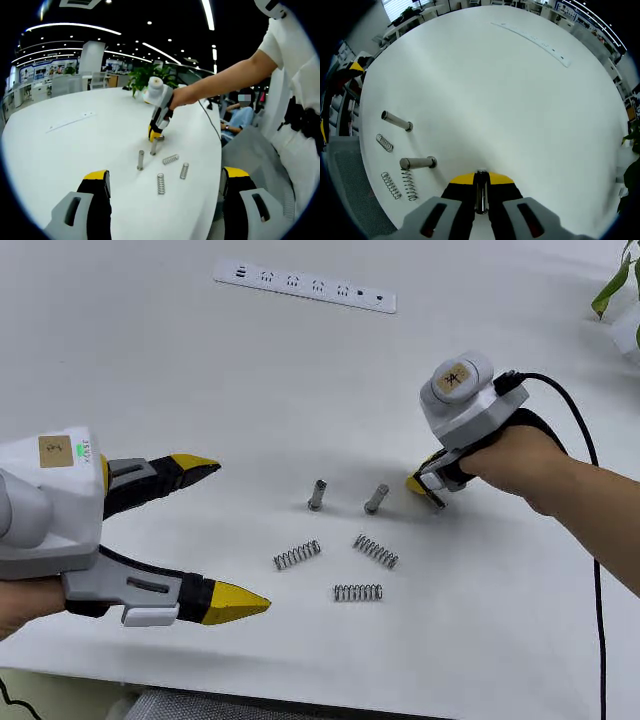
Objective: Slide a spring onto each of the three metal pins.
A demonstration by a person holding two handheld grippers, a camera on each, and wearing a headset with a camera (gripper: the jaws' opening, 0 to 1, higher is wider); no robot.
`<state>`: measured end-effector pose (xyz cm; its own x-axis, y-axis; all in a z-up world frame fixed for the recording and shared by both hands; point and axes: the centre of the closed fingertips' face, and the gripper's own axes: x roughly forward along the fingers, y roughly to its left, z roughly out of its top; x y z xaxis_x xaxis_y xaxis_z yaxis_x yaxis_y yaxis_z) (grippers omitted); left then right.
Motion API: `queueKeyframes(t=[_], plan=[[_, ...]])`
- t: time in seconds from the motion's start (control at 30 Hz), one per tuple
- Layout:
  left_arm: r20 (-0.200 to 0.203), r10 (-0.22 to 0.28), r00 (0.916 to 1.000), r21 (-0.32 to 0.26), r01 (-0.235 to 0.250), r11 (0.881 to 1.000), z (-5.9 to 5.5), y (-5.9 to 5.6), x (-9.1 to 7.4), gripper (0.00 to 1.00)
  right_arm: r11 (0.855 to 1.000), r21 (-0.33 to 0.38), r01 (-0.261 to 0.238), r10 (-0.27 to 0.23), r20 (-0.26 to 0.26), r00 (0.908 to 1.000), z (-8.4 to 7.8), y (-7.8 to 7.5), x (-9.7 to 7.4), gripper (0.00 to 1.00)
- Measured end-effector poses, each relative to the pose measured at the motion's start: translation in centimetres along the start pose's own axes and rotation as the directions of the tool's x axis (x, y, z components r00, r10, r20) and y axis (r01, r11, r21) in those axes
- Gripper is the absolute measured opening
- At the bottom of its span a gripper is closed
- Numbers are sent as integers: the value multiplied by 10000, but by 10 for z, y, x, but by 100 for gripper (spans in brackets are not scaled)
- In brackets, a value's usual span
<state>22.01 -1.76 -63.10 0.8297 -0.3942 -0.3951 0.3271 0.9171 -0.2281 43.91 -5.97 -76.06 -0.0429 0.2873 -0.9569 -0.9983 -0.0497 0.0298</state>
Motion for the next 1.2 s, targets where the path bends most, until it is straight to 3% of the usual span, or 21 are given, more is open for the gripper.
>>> queueKeyframes(t=[0.47,1.2], plan=[[-15,-42,10000,-24,42,10000,-1,-1,0,94,9998,186,-109,104,256,9996,-5,2,-5,9],[-27,-120,9999,22,120,9999,0,-3,2,94,9979,548,-336,252,1475,9887,-6,12,-23,9]])
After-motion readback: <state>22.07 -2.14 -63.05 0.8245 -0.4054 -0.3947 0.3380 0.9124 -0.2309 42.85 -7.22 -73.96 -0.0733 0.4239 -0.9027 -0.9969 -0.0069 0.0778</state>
